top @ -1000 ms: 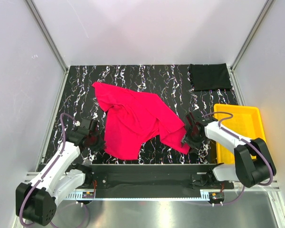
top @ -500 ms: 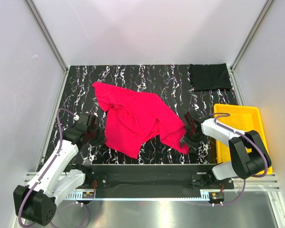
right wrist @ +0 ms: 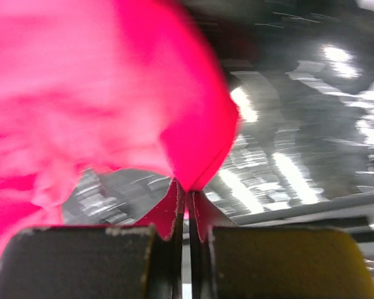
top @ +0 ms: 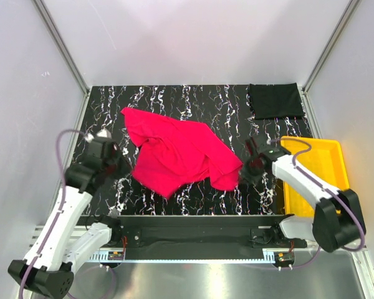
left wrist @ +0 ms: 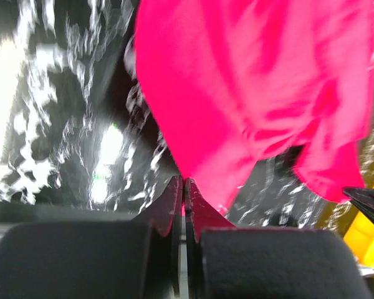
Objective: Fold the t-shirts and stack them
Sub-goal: Flatten the tshirt out
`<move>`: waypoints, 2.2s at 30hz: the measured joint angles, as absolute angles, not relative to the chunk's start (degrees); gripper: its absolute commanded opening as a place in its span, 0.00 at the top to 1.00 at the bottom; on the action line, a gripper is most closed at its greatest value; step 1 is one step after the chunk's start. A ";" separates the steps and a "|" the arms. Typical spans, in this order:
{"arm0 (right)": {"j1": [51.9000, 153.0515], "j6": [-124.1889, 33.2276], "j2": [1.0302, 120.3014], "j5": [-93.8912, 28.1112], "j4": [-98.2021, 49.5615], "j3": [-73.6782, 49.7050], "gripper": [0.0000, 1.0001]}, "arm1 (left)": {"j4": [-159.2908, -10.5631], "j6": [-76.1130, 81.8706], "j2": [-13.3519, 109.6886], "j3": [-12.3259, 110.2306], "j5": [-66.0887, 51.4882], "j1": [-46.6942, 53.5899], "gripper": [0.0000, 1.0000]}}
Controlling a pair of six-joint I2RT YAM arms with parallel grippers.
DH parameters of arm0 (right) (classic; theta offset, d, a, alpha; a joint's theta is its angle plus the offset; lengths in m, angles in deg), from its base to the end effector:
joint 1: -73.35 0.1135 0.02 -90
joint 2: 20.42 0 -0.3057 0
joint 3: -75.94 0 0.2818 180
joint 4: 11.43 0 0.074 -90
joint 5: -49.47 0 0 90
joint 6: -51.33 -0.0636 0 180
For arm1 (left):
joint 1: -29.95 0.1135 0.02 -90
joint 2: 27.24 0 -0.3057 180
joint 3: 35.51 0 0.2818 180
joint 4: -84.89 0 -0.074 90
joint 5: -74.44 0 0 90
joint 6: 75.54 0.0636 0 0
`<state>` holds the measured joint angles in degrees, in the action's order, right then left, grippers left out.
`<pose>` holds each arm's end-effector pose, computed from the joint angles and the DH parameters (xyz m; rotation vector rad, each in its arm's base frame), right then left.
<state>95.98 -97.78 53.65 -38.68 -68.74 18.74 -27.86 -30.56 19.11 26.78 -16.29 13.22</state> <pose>0.2238 0.0955 0.1933 0.9135 2.7930 0.3030 0.1592 -0.0470 0.3047 -0.6214 2.4426 -0.4403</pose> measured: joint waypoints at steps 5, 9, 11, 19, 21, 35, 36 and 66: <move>95.76 -99.53 48.29 -33.53 -64.06 5.82 1.00 | -27.21 -23.50 23.31 51.39 -20.91 13.63 1.00; 92.44 -103.83 47.59 -28.54 -58.66 -5.61 1.00 | -27.32 -17.18 30.10 73.82 -24.60 13.81 1.00; 88.20 -106.15 47.57 -25.79 -56.39 -9.85 1.00 | -27.25 -14.01 33.75 84.59 -26.11 13.89 1.00; 74.76 -112.23 42.24 -21.85 -52.19 -11.97 1.00 | -29.81 -9.38 31.37 93.31 -29.43 13.89 1.00; 74.78 -112.33 38.17 -20.70 -52.67 -6.46 1.00 | -29.68 -10.12 26.74 86.01 -29.52 13.89 1.00; 74.78 -115.11 23.38 -8.87 -61.94 35.68 0.84 | -24.65 -21.92 14.80 46.32 -28.45 13.96 1.00; 74.78 -114.32 24.38 -8.37 -62.14 35.73 0.78 | -24.54 -22.29 14.48 45.71 -28.25 13.96 1.00; 93.01 -67.99 68.86 -30.51 -85.29 3.66 0.41 | -26.97 -24.30 15.39 31.39 -19.64 14.02 1.00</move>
<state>93.01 -67.99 68.86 -30.51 -85.29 3.66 -26.97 -24.30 15.39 31.39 -19.64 14.02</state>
